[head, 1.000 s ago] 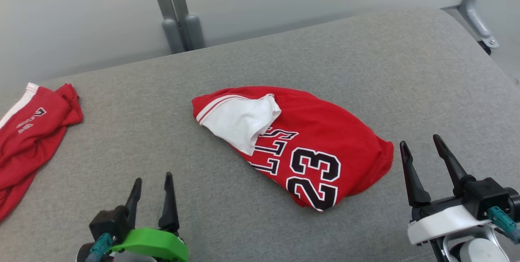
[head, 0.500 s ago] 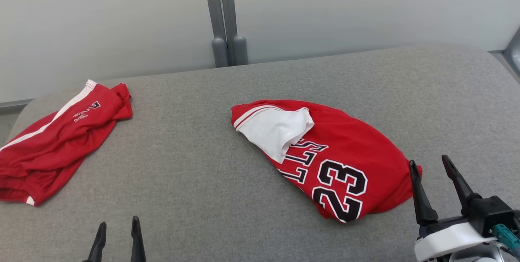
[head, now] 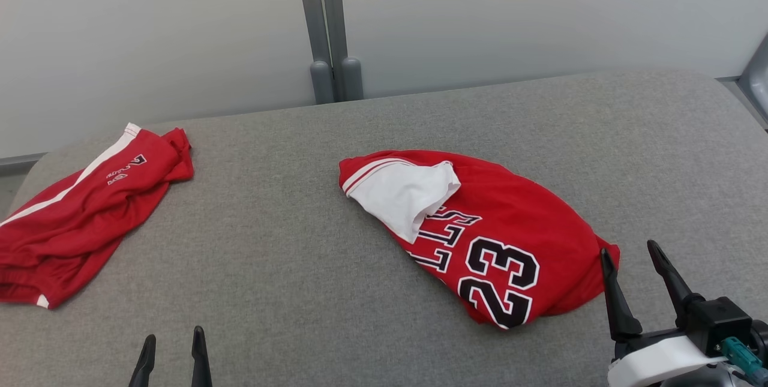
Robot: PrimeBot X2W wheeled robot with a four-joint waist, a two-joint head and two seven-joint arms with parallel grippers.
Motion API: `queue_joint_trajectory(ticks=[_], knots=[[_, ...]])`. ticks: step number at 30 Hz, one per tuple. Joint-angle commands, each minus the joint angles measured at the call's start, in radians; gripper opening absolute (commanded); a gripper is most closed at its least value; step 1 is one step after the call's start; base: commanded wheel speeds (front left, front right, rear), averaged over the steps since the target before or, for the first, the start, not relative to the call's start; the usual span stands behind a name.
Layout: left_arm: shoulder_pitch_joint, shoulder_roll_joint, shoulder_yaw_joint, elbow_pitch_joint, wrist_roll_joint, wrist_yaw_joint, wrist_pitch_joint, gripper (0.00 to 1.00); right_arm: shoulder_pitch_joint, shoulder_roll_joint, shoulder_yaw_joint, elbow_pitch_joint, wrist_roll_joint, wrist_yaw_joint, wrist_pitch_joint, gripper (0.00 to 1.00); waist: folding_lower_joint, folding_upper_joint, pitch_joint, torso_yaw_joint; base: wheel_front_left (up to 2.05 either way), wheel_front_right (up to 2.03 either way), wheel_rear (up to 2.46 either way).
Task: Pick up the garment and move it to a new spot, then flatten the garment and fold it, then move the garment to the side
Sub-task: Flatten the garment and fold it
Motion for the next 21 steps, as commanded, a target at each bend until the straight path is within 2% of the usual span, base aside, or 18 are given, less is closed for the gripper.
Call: queue_joint_trajectory(ticks=[1, 11, 16, 19, 21], knots=[[-0.004, 0.0, 0.003, 0.002, -0.006, -0.003, 0.0, 1.0, 0.001, 0.0, 0.002, 0.004, -0.007, 0.0, -0.003, 1.0, 0.0, 0.0, 0.0, 0.0, 0.0, 0.0, 0.0], [-0.026, 0.0, 0.0, 0.012, -0.005, -0.003, 0.0, 1.0, -0.026, -0.009, 0.018, 0.008, 0.004, 0.0, -0.003, 1.0, 0.0, 0.0, 0.017, -0.02, 0.0, 0.0, 0.0], [-0.112, 0.0, -0.087, 0.07, 0.002, -0.022, 0.0, 1.0, -0.047, -0.023, 0.036, 0.009, 0.012, 0.0, -0.003, 1.0, 0.0, 0.0, 0.038, -0.048, 0.0, 0.0, 0.0], [-0.212, 0.002, -0.144, 0.143, -0.049, -0.029, 0.032, 1.0, -0.06, -0.029, 0.043, 0.007, 0.016, 0.0, -0.003, 1.0, 0.0, 0.0, 0.051, -0.068, 0.0, 0.0, 0.0], [-0.292, 0.002, -0.184, 0.186, -0.113, -0.03, 0.094, 1.0, -0.068, -0.031, 0.049, 0.005, 0.019, 0.0, -0.003, 1.0, 0.0, 0.0, 0.063, -0.082, 0.0, 0.0, 0.0]])
